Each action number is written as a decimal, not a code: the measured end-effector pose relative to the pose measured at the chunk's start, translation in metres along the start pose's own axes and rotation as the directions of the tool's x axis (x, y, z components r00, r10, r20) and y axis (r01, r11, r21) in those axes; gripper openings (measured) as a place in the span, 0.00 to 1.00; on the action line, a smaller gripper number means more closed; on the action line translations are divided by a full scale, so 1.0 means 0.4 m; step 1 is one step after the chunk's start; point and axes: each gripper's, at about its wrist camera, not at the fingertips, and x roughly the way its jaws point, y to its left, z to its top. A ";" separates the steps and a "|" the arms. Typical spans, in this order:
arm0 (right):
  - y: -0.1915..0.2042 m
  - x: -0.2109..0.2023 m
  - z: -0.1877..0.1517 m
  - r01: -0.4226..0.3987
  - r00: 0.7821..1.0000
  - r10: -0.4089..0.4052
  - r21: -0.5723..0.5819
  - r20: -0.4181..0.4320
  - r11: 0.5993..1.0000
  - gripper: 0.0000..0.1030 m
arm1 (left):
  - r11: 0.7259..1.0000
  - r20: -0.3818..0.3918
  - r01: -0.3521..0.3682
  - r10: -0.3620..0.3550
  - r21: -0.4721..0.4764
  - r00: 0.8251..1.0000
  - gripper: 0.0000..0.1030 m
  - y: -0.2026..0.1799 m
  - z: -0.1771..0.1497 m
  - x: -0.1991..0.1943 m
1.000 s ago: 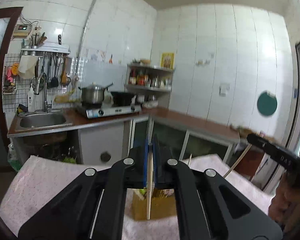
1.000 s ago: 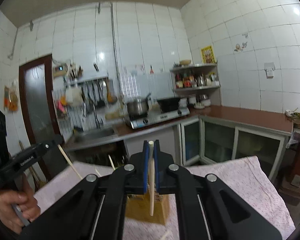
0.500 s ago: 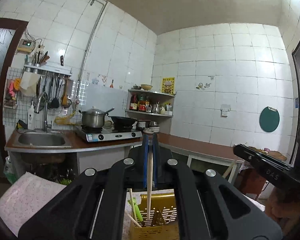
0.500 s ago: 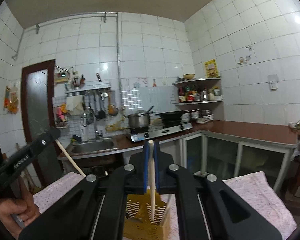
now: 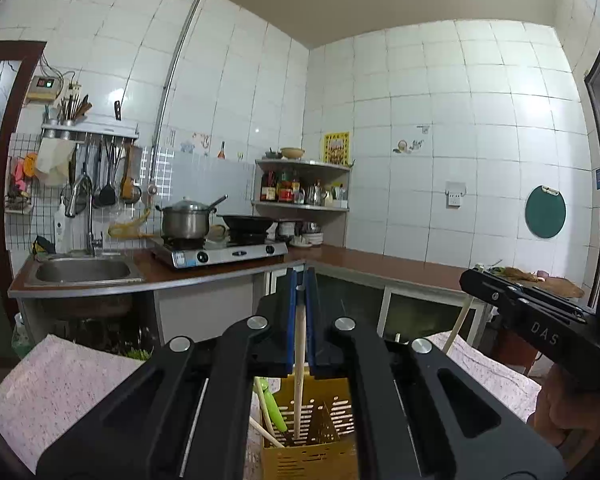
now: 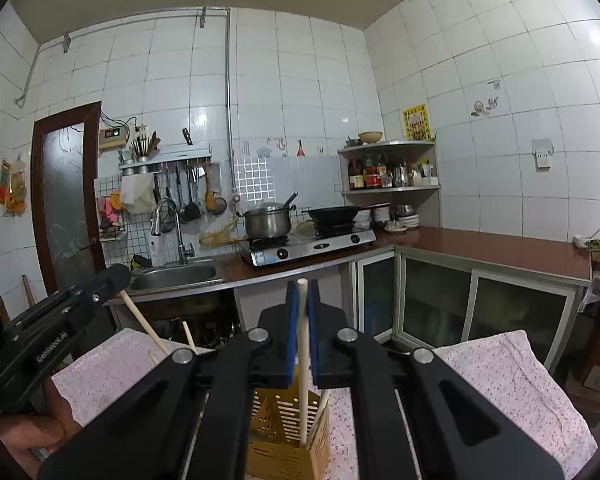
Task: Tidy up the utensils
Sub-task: 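Open both tools to drop the chopsticks into the caddy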
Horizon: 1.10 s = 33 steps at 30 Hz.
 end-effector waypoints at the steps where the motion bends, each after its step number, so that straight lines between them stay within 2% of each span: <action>1: 0.000 0.003 -0.004 -0.004 1.000 0.004 0.002 -0.005 1.000 0.05 | 1.000 -0.011 -0.004 0.004 -0.004 1.000 0.02 0.004 -0.004 0.007; 12: -0.001 0.050 -0.047 -0.005 0.998 0.005 0.000 -0.065 1.000 0.05 | 0.999 -0.101 -0.030 0.029 -0.015 0.994 0.02 0.030 -0.044 0.065; 22: -0.024 0.073 -0.068 -0.003 0.994 0.006 0.031 -0.106 1.000 0.06 | 0.999 -0.184 -0.049 0.048 -0.004 0.982 0.03 0.043 -0.074 0.111; 23: -0.023 0.074 -0.068 -0.003 0.994 0.007 0.031 -0.108 1.000 0.06 | 0.999 -0.192 -0.048 0.047 -0.003 0.980 0.06 0.043 -0.074 0.113; 25: -0.023 0.074 -0.068 0.001 0.994 0.003 0.034 -0.105 0.999 0.06 | 0.999 -0.192 -0.051 0.050 0.000 0.980 0.20 0.042 -0.076 0.110; 30: -0.027 0.069 -0.064 -0.002 0.995 0.005 0.036 -0.101 0.999 0.06 | 0.999 -0.187 -0.052 0.053 0.011 0.981 0.25 0.032 -0.074 0.098; 32: -0.028 0.065 -0.063 0.000 0.995 0.004 0.036 -0.099 0.999 0.06 | 0.998 -0.185 -0.059 0.060 0.011 0.981 0.38 0.031 -0.072 0.095; 33: -0.028 0.063 -0.063 -0.001 0.995 0.004 0.037 -0.098 0.999 0.06 | 0.998 -0.181 -0.068 0.069 0.011 0.981 0.52 0.032 -0.071 0.092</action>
